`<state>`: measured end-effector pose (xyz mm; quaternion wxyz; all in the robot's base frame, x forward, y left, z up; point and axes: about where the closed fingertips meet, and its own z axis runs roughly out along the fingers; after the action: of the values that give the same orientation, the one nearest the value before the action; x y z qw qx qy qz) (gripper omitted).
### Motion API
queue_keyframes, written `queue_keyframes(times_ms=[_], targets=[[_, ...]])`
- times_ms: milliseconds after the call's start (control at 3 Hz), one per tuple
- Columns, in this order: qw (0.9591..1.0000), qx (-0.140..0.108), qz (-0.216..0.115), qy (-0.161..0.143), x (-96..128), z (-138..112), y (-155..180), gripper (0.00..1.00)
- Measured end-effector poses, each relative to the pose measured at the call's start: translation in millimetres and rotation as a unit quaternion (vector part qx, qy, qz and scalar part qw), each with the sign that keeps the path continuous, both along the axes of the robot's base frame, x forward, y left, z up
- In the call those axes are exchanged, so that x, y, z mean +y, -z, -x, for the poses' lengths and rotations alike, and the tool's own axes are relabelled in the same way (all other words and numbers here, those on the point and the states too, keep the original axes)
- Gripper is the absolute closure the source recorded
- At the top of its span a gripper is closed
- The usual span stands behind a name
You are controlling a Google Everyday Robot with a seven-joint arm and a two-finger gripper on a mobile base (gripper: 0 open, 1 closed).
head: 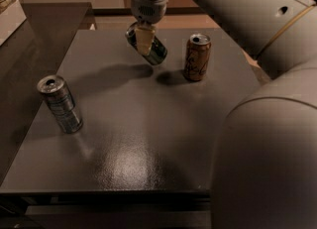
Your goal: Knock green can over
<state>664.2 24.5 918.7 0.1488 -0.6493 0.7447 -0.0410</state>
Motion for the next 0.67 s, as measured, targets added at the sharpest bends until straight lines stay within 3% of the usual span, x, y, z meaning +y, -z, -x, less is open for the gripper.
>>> queue_keyframes(times_ms=[333, 667], targets=[[0.9977, 0.010, 0.060, -0.029, -17, 14, 12, 0.59], [0.9932, 0.025, 0.097, -0.059, -24, 26, 21, 0.36]])
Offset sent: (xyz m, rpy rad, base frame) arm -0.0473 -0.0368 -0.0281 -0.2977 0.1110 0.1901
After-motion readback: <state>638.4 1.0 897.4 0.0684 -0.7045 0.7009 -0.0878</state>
